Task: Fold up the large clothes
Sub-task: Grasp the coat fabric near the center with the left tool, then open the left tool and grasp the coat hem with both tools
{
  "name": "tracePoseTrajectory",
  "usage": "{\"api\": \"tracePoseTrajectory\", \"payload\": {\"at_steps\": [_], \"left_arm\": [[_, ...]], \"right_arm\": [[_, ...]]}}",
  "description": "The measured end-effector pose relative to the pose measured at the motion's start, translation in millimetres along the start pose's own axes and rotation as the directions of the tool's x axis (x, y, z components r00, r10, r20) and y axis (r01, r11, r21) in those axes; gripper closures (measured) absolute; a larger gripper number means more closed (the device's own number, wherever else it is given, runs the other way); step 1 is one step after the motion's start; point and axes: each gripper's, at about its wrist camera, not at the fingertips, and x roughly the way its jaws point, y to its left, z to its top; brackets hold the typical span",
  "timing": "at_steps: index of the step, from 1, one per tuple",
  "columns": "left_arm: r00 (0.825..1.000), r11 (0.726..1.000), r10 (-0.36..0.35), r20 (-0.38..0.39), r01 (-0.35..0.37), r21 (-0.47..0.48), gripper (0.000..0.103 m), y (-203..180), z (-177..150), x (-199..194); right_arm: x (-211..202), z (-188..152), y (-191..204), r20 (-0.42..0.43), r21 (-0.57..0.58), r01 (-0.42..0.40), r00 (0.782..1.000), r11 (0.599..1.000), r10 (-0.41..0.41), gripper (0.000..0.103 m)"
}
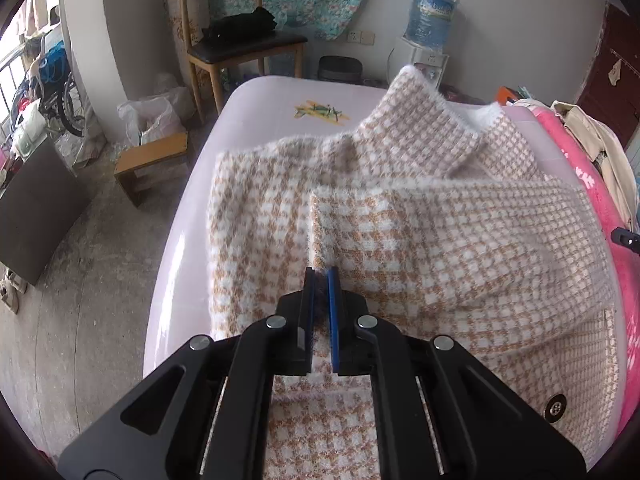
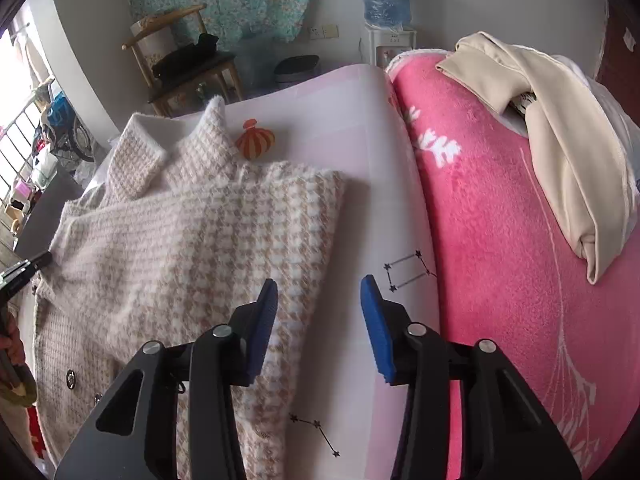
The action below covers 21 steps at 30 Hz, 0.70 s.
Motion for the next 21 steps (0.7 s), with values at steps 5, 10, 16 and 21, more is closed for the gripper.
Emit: {"api": "tracePoseTrajectory", "payload": {"at_steps": [5, 10, 16, 21], "left_arm": [[1.0, 1.0, 0.003, 0.006, -0.002, -0.019, 0.097, 5, -5, 6], [1.0, 1.0, -0.006, 0.014, 0.006, -0.028, 0.093, 9, -7, 13], [0.999, 0.996, -0.041, 0.016, 0.042, -0.081, 0.069, 24, -11, -1], [0.997, 0.998, -0.056, 0.052, 0.057, -0.022, 0.049, 23, -32, -57]], "right_arm": [[23, 9, 29, 0.008, -0.133, 0.019, 1.0, 0.991, -0.018, 0.075], [52, 6, 23, -0.062, -0.158, 0.07, 0.995, 0.985, -0.081, 0.075], [18, -3, 24, -0.056, -0.165, 0.188, 0.978, 0.968, -0.2, 0.069], [-54, -44, 41, 0.0, -0.194, 0.17, 0.985, 0.966, -0.173, 0.053]]}}
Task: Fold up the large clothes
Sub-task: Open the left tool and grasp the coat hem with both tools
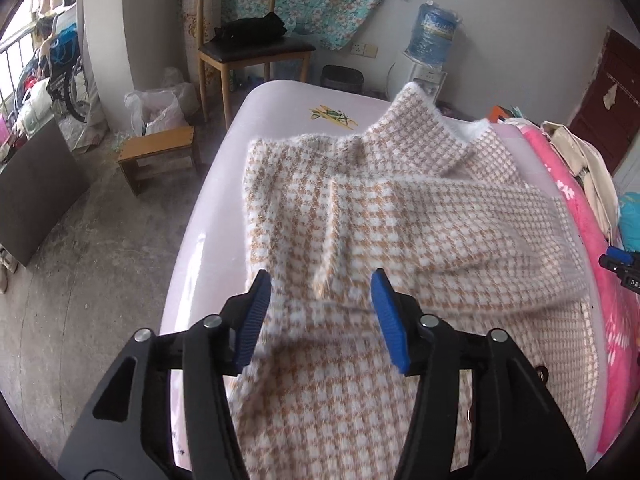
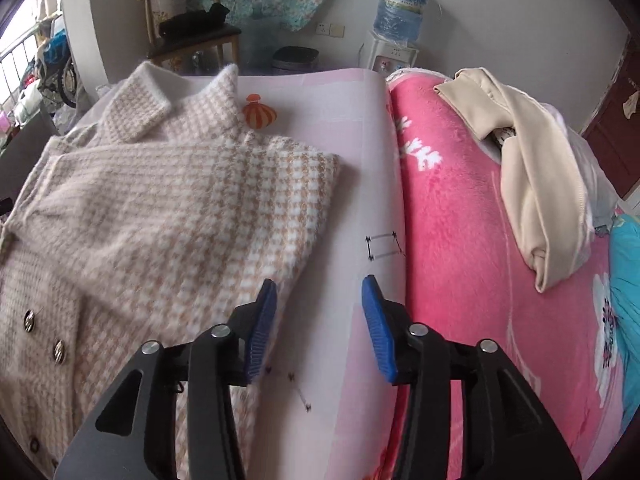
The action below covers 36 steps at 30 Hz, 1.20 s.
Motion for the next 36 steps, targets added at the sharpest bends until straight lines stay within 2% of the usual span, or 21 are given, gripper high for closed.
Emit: {"api": "tracePoseTrajectory", "payload": {"at_steps": [2, 5, 9, 13, 16, 18, 21, 23, 24, 27, 31, 36], "left_arm": [[1.0, 0.998, -0.008, 0.019, 0.007, 0.059, 0.039, -7, -17, -28], [1.0, 0.993, 0.001, 0.027, -0.005, 0.115, 0.032, -15, -52, -62], [1.0, 0.992, 0.014, -0.015, -0.012, 0.124, 0.031, -18, -112, -91], [0.998, 0.995, 0.037, -0.048, -0.032, 0.093, 0.031, -16, -173, -109], [0.997, 0.998, 0.045, -0.055, -0.043, 0.042, 0.031, -11, -209, -121], [0.997, 0.999, 0.05, -0.063, -0.049, 0.024, 0.031, -8, -230, -126], [0.995, 0.997, 0.073, -0.072, -0.073, -0.001, 0.031, -2, -255, -130], [0.994, 0.997, 0.064, -0.094, -0.068, -0.04, 0.031, 4, -269, -130], [0.993, 0.996, 0.071, -0.094, -0.076, -0.051, 0.031, 5, -274, -129], [0.994, 0.994, 0.08, -0.074, -0.085, -0.07, 0.032, 8, -283, -136], [0.996, 0.992, 0.055, -0.067, -0.062, -0.106, 0.042, 12, -286, -134], [0.999, 0.986, 0.028, -0.046, -0.035, -0.165, 0.052, 13, -289, -136]], "right_arm": [[-31, -25, 13, 0.021, -0.027, -0.021, 1.0, 0.999, 0.021, 0.047], [-70, -70, 30, 0.036, -0.035, -0.085, 0.996, 0.996, 0.087, 0.041], [-97, -139, 56, 0.005, 0.018, -0.175, 0.985, 0.984, 0.175, 0.039], [-103, -201, 74, -0.051, 0.092, -0.191, 0.979, 0.977, 0.196, 0.039], [-105, -234, 81, -0.077, 0.162, -0.213, 0.971, 0.964, 0.227, 0.039], [-108, -251, 85, -0.082, 0.192, -0.205, 0.971, 0.96, 0.224, 0.039], [-111, -272, 86, -0.085, 0.251, -0.233, 0.961, 0.939, 0.262, 0.039], [-108, -285, 87, -0.099, 0.289, -0.258, 0.95, 0.922, 0.296, 0.049], [-107, -292, 87, -0.102, 0.307, -0.263, 0.947, 0.915, 0.306, 0.05], [-110, -302, 86, -0.075, 0.338, -0.271, 0.947, 0.901, 0.313, 0.058], [-105, -305, 81, -0.05, 0.389, -0.312, 0.932, 0.867, 0.358, 0.064], [-109, -313, 77, -0.045, 0.416, -0.327, 0.925, 0.848, 0.378, 0.073]]}}
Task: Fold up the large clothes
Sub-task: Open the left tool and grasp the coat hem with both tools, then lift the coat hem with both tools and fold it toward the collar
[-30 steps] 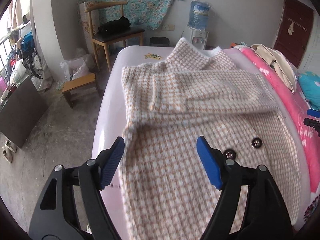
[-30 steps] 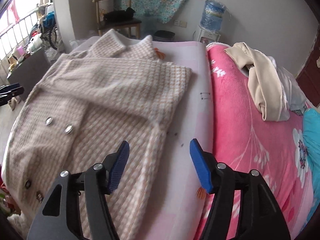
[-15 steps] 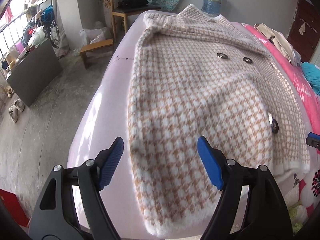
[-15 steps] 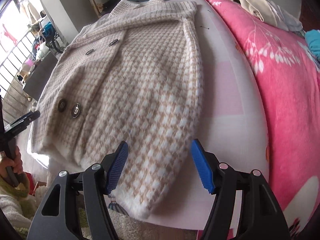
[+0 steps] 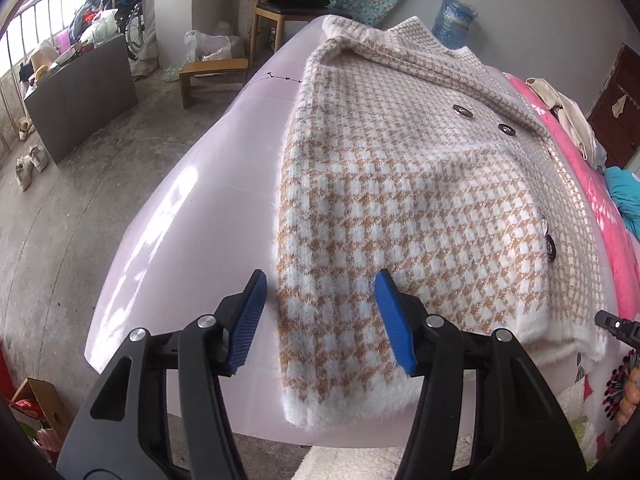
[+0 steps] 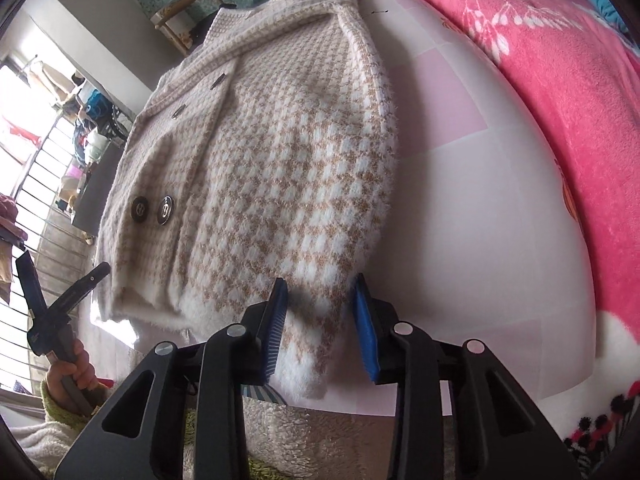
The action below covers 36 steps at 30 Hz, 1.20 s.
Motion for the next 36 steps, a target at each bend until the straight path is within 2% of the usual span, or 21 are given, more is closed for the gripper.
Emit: {"api": "tracePoseTrajectory", "payload": {"at_steps": [2, 4, 6, 8, 10, 13, 15, 20, 23, 27, 32, 34, 36], "left_arm": [[1.0, 1.0, -0.019, -0.003, 0.019, -0.016, 0.054, 0, -4, -1], [1.0, 1.0, -0.003, 0.004, 0.003, -0.007, 0.055, -4, -9, 0], [0.999, 1.0, 0.025, 0.022, -0.025, 0.004, 0.064, -7, -11, 0], [0.999, 1.0, 0.03, 0.039, -0.031, 0.008, 0.086, -9, -10, -2], [0.999, 1.0, 0.014, 0.052, -0.015, 0.021, 0.093, -11, -8, -9], [0.992, 0.997, 0.015, 0.127, -0.024, 0.07, 0.095, -17, -2, -39], [0.98, 0.992, 0.032, 0.195, -0.054, 0.11, 0.096, -23, 2, -66], [0.965, 0.991, -0.042, 0.257, 0.009, 0.131, 0.097, -28, 10, -114], [0.959, 0.986, -0.075, 0.273, 0.03, 0.167, 0.097, -33, -1, -135], [0.966, 0.981, -0.086, 0.243, 0.04, 0.19, 0.097, -30, -28, -157], [0.986, 0.992, -0.078, 0.147, 0.061, 0.114, 0.097, -10, -63, -154], [0.991, 0.995, -0.079, 0.11, 0.071, 0.077, 0.097, -4, -68, -139], [0.991, 0.995, -0.098, 0.094, 0.094, 0.045, 0.097, 0, -60, -131]], "right_arm": [[-1, -4, -2, -0.001, 0.008, -0.013, 1.0, 1.0, 0.013, 0.075], [1, -5, -1, 0.009, -0.003, -0.008, 1.0, 1.0, 0.008, 0.076], [3, -2, 3, 0.031, -0.024, 0.0, 1.0, 1.0, 0.001, 0.078], [5, 3, 9, 0.051, -0.044, 0.001, 0.999, 0.999, 0.002, 0.09], [1, 7, 16, 0.078, -0.061, 0.006, 0.997, 0.998, -0.001, 0.092], [-33, 11, 29, 0.183, -0.109, 0.003, 0.983, 0.994, 0.017, 0.094], [-63, 13, 35, 0.259, -0.13, 0.002, 0.965, 0.991, 0.032, 0.095], [-113, 18, 34, 0.353, -0.166, 0.007, 0.934, 0.986, 0.053, 0.095], [-130, 9, 24, 0.347, -0.162, -0.022, 0.935, 0.987, 0.078, 0.095], [-143, -29, 11, 0.295, -0.146, -0.052, 0.951, 0.988, 0.094, 0.095], [-119, -74, -16, 0.169, -0.006, -0.135, 0.977, 0.991, 0.134, 0.095], [-102, -77, -23, 0.131, 0.044, -0.138, 0.983, 0.989, 0.131, 0.095], [-98, -64, -23, 0.141, 0.069, -0.168, 0.977, 0.983, 0.157, 0.095]]}}
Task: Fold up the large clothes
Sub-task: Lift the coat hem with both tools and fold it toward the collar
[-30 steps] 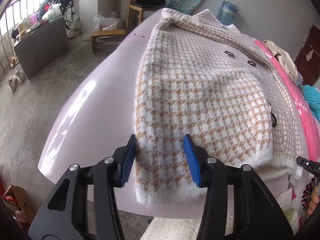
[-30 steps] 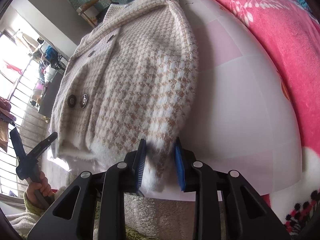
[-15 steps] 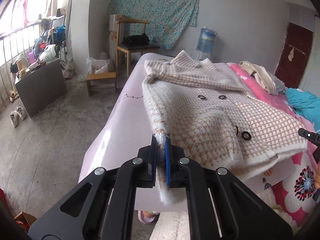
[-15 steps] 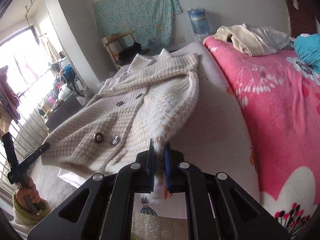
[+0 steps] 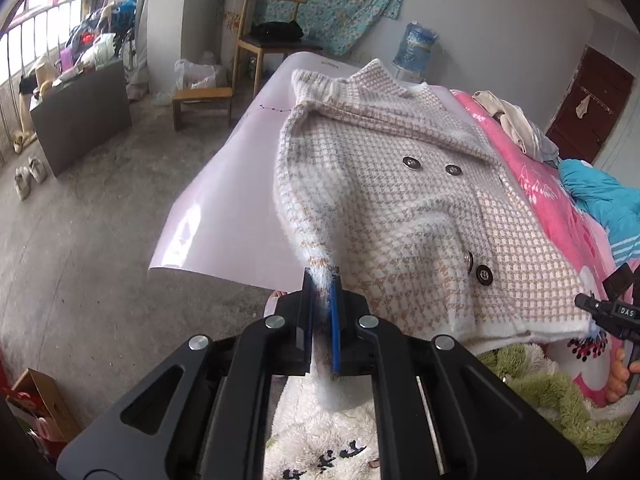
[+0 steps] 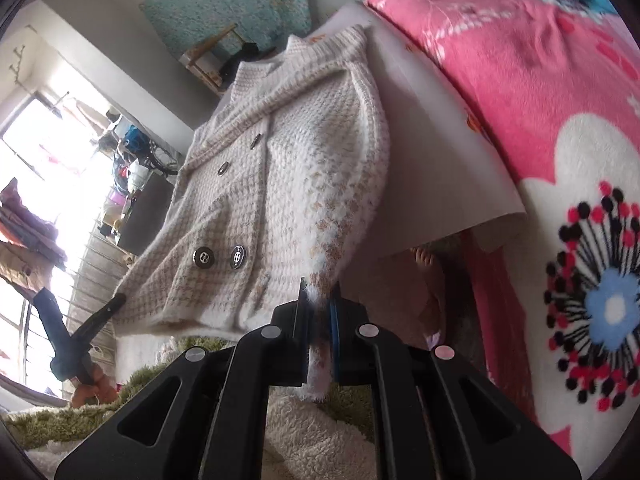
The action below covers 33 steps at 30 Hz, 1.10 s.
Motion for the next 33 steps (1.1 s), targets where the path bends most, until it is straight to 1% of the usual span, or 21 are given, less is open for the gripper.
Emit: {"api": "tracePoseTrajectory", "payload": {"at_steps": [2, 4, 7, 8, 9, 10, 11, 12, 13, 14, 16, 17, 18, 19, 20, 23, 25, 27, 29, 31, 33], "left_arm": [[0.999, 0.999, -0.036, 0.028, 0.036, -0.002, 0.097, 2, 19, -1], [0.997, 0.999, -0.044, 0.059, 0.043, 0.018, 0.096, 0, 44, 3], [0.994, 0.999, -0.053, 0.095, 0.052, 0.01, 0.096, -1, 85, 24], [0.993, 0.998, -0.056, 0.1, 0.057, -0.006, 0.092, 1, 98, 34], [0.993, 0.998, -0.057, 0.105, 0.059, -0.02, 0.091, 3, 111, 44], [0.992, 0.998, -0.054, 0.114, 0.058, -0.03, 0.086, 4, 124, 55], [0.992, 0.998, -0.033, 0.125, 0.04, -0.049, 0.07, 6, 135, 64], [0.99, 0.997, -0.02, 0.138, 0.029, -0.068, 0.058, 8, 144, 71], [0.989, 0.996, -0.022, 0.147, 0.034, -0.079, 0.045, 11, 151, 76], [0.989, 0.994, -0.025, 0.145, 0.039, -0.097, 0.045, 15, 155, 80], [0.989, 0.989, -0.044, 0.139, 0.063, -0.132, 0.045, 23, 155, 84], [0.99, 0.989, -0.047, 0.133, 0.065, -0.136, 0.045, 26, 151, 85], [0.992, 0.99, -0.036, 0.121, 0.052, -0.132, 0.045, 29, 146, 85], [0.994, 0.992, -0.02, 0.104, 0.033, -0.125, 0.045, 31, 139, 87], [0.997, 0.993, -0.004, 0.083, 0.013, -0.117, 0.045, 33, 131, 89], [1.0, 0.994, 0.02, 0.012, -0.019, -0.104, 0.045, 41, 106, 94], [0.999, 0.993, 0.012, -0.034, -0.016, -0.113, 0.045, 45, 91, 97], [0.995, 0.986, -0.045, -0.084, 0.031, -0.161, 0.045, 48, 77, 102], [0.985, 0.972, -0.113, -0.131, 0.083, -0.219, 0.045, 50, 63, 109], [0.976, 0.954, -0.168, -0.142, 0.124, -0.273, 0.045, 51, 53, 114], [0.968, 0.931, -0.209, -0.136, 0.155, -0.331, 0.045, 55, 48, 119]], "right_arm": [[-6, 22, 11, 0.051, -0.028, -0.035, 0.998, 0.999, 0.036, 0.095], [-8, 46, 26, 0.101, -0.063, -0.059, 0.993, 0.996, 0.065, 0.094], [6, 90, 39, 0.152, -0.091, -0.069, 0.985, 0.993, 0.082, 0.094], [14, 105, 40, 0.166, -0.086, -0.069, 0.983, 0.994, 0.083, 0.093], [23, 119, 40, 0.18, -0.078, -0.073, 0.98, 0.994, 0.086, 0.093], [33, 132, 38, 0.182, -0.06, -0.083, 0.979, 0.995, 0.093, 0.088], [43, 143, 34, 0.173, -0.037, -0.089, 0.98, 0.995, 0.094, 0.083], [56, 153, 29, 0.158, -0.017, -0.094, 0.983, 0.995, 0.095, 0.08], [66, 158, 25, 0.147, 0.004, -0.098, 0.984, 0.995, 0.096, 0.073], [73, 160, 20, 0.136, 0.027, -0.093, 0.987, 0.995, 0.088, 0.069], [81, 159, 15, 0.119, 0.048, -0.073, 0.991, 0.996, 0.067, 0.065], [81, 156, 12, 0.121, 0.048, -0.066, 0.991, 0.997, 0.06, 0.059], [80, 151, 9, 0.125, 0.047, -0.054, 0.991, 0.997, 0.047, 0.055], [78, 147, 6, 0.126, 0.045, -0.037, 0.992, 0.998, 0.031, 0.049], [75, 143, 2, 0.129, 0.043, -0.011, 0.992, 0.999, 0.005, 0.044], [68, 135, -11, 0.127, 0.045, 0.066, 0.989, 0.997, -0.071, 0.043], [64, 130, -20, 0.11, 0.058, 0.07, 0.991, 0.996, -0.076, 0.043], [66, 121, -23, 0.065, 0.065, 0.069, 0.995, 0.995, -0.074, 0.043], [73, 110, -24, 0.003, 0.078, 0.065, 0.998, 0.995, -0.066, 0.043], [74, 98, -26, -0.022, 0.088, 0.08, 0.997, 0.993, -0.079, 0.043], [76, 88, -32, -0.039, 0.122, 0.051, 0.998, 0.991, -0.047, 0.043]]}}
